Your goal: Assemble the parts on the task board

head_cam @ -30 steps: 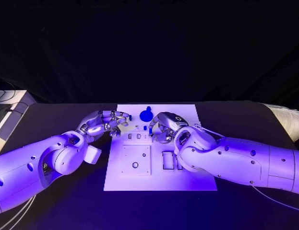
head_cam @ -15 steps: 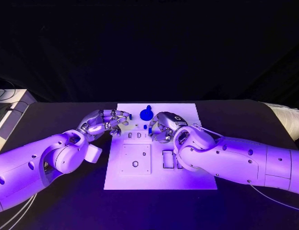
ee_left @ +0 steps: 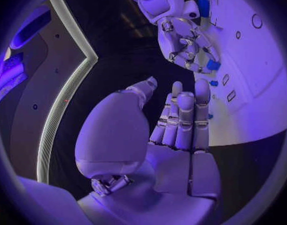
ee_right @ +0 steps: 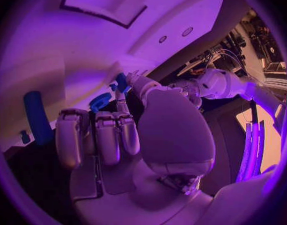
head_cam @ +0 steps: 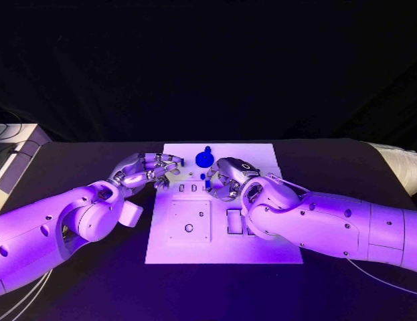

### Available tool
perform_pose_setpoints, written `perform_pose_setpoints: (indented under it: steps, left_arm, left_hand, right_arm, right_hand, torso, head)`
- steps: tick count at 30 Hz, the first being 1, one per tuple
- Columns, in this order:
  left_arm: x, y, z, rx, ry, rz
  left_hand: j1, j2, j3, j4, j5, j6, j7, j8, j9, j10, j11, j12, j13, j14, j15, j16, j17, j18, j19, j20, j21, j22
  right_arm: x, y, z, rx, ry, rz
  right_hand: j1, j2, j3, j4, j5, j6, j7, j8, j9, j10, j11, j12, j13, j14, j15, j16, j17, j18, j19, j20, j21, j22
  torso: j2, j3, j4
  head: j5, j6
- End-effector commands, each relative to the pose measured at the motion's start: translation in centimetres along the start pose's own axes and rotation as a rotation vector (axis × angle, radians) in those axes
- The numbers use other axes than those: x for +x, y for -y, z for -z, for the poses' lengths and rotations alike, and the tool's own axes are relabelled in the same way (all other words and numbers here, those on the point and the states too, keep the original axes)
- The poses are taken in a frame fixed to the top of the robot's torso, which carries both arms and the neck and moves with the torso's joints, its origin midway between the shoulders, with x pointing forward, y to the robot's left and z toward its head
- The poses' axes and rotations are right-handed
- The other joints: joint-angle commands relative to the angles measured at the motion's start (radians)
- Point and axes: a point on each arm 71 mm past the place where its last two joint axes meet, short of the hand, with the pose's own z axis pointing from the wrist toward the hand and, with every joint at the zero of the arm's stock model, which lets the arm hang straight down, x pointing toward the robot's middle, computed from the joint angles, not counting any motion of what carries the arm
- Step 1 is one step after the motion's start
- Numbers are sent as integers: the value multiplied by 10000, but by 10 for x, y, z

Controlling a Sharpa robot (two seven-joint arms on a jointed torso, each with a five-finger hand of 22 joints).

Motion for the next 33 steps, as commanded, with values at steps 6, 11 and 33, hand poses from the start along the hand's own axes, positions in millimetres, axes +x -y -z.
perform_pose_setpoints:
  steps: [6,11,33]
  left_arm:
    - [2,0,-1,66,-99,12]
    - [2,0,0,61,-102,14]
    - [1,0,0,18,-100,11]
  left_hand:
    - [76,41,-53,7,32,13,-61,40,17,-83,-4,107,37,77,-11,49,27,8,69,-18,52,34]
    - [76,41,-53,7,32,13,-61,40,17,-83,-4,107,37,77,-11,49,27,8,69,-18,52,34]
    - [66,45,-62,30,31,-2,-50,41,18,-214,16,151,73,26,1,21,-47,9,41,-16,73,34]
  right_arm:
    - [3,0,0,-154,-176,103]
    - [3,0,0,-135,-178,112]
    - [3,1,1,-142,-134,64]
  right_hand:
    - [-90,-82,7,16,-3,-138,79,-21,-10,1063,-3,22,2632,1040,27,42,2635,-46,289,-24,-82,1654]
    - [-126,-147,1,18,-10,-345,157,-134,-57,1063,62,22,2632,1040,96,42,2635,-41,276,28,-111,1639]
    - [-138,-276,-134,29,-166,-1211,464,-573,-229,882,344,-154,2446,1040,366,42,2635,14,149,279,-347,1495]
  torso:
    - [-6,3,-1]
    - [-3,7,-5]
    - [-2,1,6]
  head:
    - [11,-13]
    - [11,-10]
    - [12,-37]
